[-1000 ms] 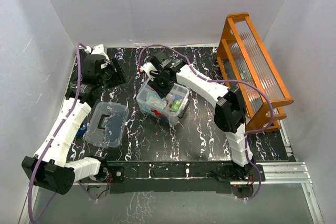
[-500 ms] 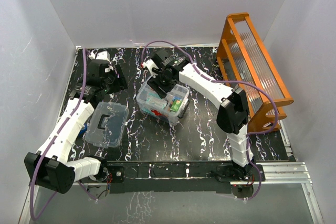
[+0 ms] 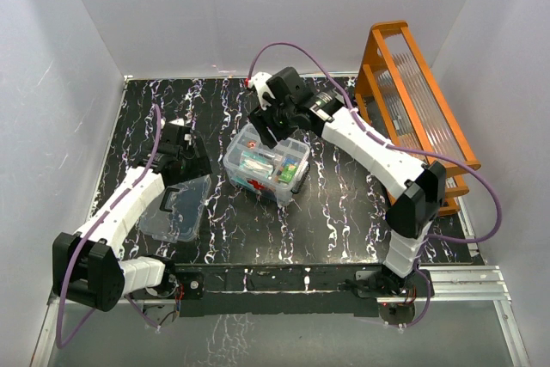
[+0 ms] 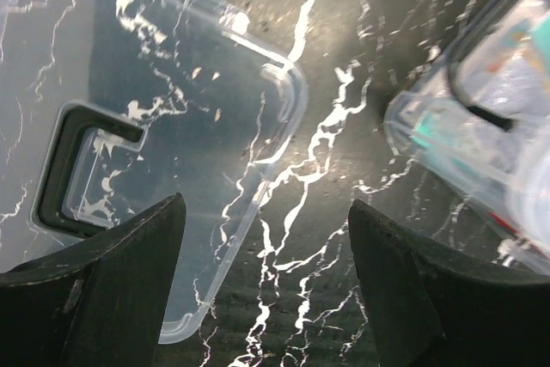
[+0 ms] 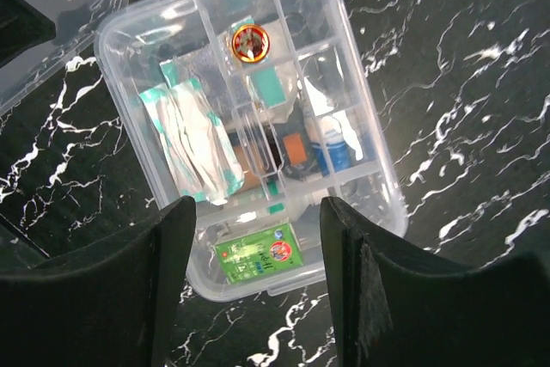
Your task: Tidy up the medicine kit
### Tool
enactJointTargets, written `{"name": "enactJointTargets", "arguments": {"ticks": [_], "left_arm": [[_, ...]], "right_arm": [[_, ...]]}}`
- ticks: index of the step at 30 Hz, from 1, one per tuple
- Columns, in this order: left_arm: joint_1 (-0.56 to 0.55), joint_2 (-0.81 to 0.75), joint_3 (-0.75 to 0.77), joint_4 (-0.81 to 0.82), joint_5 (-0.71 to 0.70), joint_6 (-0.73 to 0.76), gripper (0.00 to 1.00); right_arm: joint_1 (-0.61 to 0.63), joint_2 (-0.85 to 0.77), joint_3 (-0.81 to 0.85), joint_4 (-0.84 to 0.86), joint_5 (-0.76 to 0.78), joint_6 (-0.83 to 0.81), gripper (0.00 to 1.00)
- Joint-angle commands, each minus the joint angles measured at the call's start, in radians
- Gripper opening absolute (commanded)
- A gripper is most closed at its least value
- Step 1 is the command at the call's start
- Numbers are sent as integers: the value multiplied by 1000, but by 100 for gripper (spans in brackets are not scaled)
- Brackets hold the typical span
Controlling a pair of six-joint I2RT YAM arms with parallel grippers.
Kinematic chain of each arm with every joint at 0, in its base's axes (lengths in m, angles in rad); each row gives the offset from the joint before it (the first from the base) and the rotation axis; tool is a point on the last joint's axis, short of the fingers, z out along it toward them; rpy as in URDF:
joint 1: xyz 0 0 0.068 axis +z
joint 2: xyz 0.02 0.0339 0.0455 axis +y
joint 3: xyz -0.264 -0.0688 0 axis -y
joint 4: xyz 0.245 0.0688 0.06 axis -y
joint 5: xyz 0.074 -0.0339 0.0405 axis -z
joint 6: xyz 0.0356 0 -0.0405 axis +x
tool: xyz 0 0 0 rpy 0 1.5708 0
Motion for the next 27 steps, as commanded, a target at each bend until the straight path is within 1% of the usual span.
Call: {"name": "enactJointTargets", "arguments": {"ticks": [1, 5, 9, 12, 14, 16, 20, 27], "left_arm": [[26, 22, -51, 3, -33, -32, 75], [65, 40, -67, 11, -46, -38, 75], [113, 52, -63, 8, -66, -27, 76], [150, 64, -64, 16, -61, -13, 80], [173, 76, -67, 24, -45, -6, 85], [198, 89, -75, 31, -29, -8, 87], [248, 113, -101, 59, 43, -20, 87], [260, 126, -143, 84, 160, -63, 82]], "right_arm": [[-6, -80, -118, 127, 41, 108, 57], [-6, -126, -206, 158, 54, 134, 56], [-6, -171, -249, 182, 48, 153, 56], [-5, -201, -276, 207, 28, 176, 57], [-6, -215, -290, 223, 6, 187, 56], [-6, -222, -299, 234, -10, 197, 57], [-7, -232, -311, 239, -12, 200, 56], [-5, -237, -321, 240, -8, 200, 56]]}}
